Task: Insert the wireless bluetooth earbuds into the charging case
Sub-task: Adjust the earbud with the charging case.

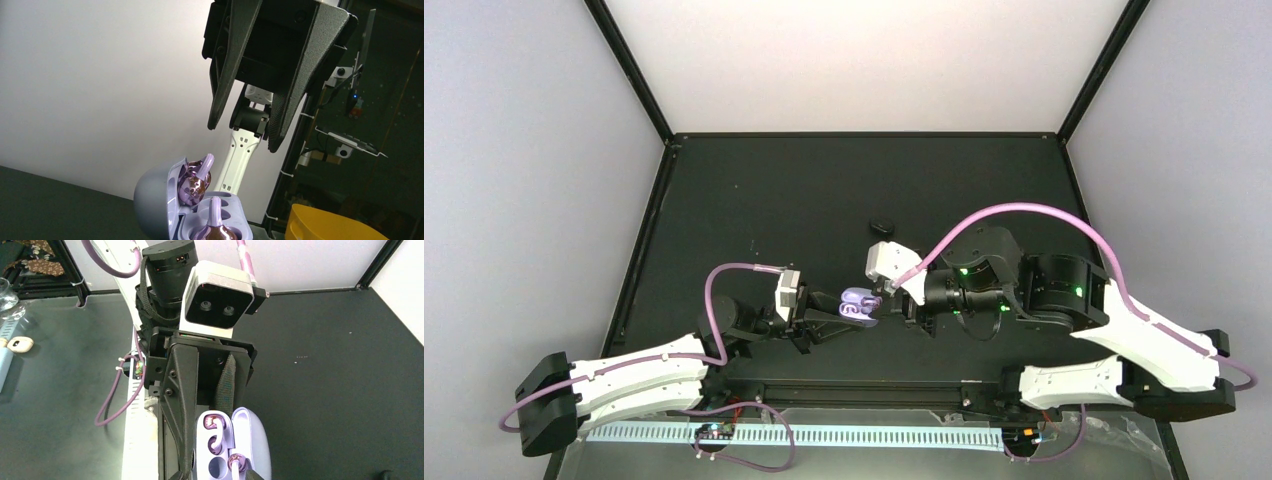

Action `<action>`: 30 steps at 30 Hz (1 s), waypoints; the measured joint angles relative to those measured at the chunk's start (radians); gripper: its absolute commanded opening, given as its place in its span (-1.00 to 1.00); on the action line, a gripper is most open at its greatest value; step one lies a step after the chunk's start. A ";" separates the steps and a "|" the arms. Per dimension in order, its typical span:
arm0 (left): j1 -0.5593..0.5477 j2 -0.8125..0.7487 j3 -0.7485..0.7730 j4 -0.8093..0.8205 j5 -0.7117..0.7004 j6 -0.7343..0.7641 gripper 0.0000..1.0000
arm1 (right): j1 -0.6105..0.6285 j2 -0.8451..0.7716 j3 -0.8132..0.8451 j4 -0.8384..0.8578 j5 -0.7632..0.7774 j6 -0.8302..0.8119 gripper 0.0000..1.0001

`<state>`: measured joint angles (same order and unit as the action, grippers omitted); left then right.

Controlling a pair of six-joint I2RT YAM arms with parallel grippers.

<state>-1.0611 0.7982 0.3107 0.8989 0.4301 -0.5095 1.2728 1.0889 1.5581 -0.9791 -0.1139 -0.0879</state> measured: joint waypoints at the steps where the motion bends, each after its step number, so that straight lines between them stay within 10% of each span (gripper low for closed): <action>1: 0.000 0.000 0.000 0.000 0.000 0.000 -0.97 | 0.000 0.002 0.000 -0.002 0.000 -0.001 -0.47; 30: 0.000 -0.016 0.000 -0.006 0.000 0.002 -0.97 | 0.000 0.030 -0.018 -0.013 0.064 -0.014 -0.79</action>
<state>-1.0611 0.7822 0.3107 0.8932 0.4297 -0.5079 1.2724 1.1187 1.5398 -0.9916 -0.0502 -0.1020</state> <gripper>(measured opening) 0.254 0.108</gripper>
